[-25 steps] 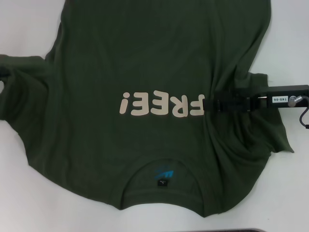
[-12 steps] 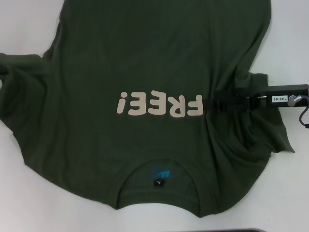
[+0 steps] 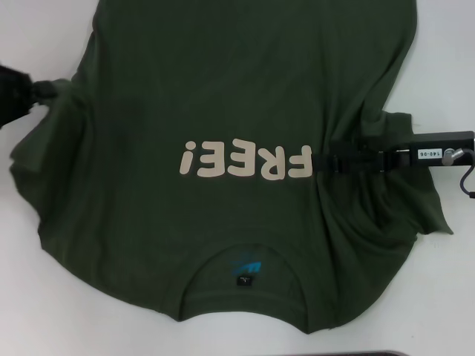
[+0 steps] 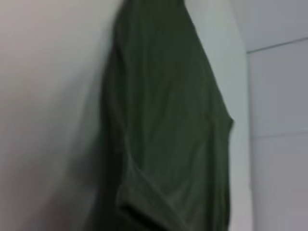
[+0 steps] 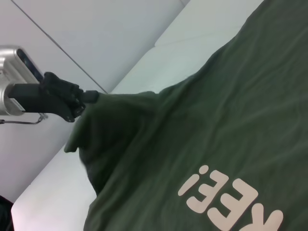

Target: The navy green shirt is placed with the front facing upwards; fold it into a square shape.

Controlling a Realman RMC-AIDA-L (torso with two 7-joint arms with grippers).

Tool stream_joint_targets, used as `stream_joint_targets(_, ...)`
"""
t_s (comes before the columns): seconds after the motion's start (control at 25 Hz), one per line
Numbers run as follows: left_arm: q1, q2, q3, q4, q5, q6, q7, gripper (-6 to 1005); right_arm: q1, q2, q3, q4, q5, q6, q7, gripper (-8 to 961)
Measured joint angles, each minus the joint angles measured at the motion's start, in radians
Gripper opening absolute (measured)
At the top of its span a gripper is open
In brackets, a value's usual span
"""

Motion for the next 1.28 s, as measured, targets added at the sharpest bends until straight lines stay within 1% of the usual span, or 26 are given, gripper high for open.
stream_joint_targets(0.12,-0.014,-0.026,0.000,0.005,-0.009,0.011,-0.001,26,-0.003,0.001,0.000,0.000,0.000,0.000,0.000,915)
stream_joint_targets(0.32,-0.026,-0.083,-0.016,0.006,-0.017,-0.015,0.004,25,-0.005,0.001,0.001,0.002,0.000,0.000,-0.001,915)
stream_joint_targets(0.4,-0.028,-0.100,-0.021,0.006,-0.025,-0.029,0.009,25,-0.005,0.001,0.001,0.002,0.000,-0.001,-0.001,915)
stream_joint_targets(0.64,-0.031,-0.137,-0.023,0.012,-0.035,-0.084,0.017,25,-0.005,0.002,0.000,0.001,0.000,-0.001,0.000,915)
stream_joint_targets(0.72,-0.031,-0.156,-0.020,0.013,-0.035,-0.119,0.021,25,-0.005,0.001,0.001,0.001,0.000,-0.001,0.001,915)
stream_joint_targets(0.8,-0.032,-0.167,-0.018,0.015,-0.036,-0.137,0.026,25,-0.006,0.001,0.001,0.000,0.000,-0.001,0.002,915)
stream_joint_targets(0.92,-0.033,-0.191,-0.015,0.020,-0.036,-0.184,0.043,25,-0.007,0.001,0.002,-0.001,0.000,-0.001,0.003,915)
stream_joint_targets(1.04,-0.034,-0.203,-0.016,0.048,-0.046,-0.211,0.087,25,-0.008,0.000,0.002,-0.001,0.000,-0.001,0.004,915)
stream_joint_targets(1.16,-0.034,-0.204,-0.015,0.073,-0.059,-0.222,0.130,25,-0.008,-0.002,0.002,-0.001,0.000,-0.001,0.006,915)
stream_joint_targets(1.28,-0.034,-0.199,0.002,0.081,-0.053,-0.234,0.135,164,-0.008,-0.003,0.002,-0.002,0.000,-0.001,0.006,915)
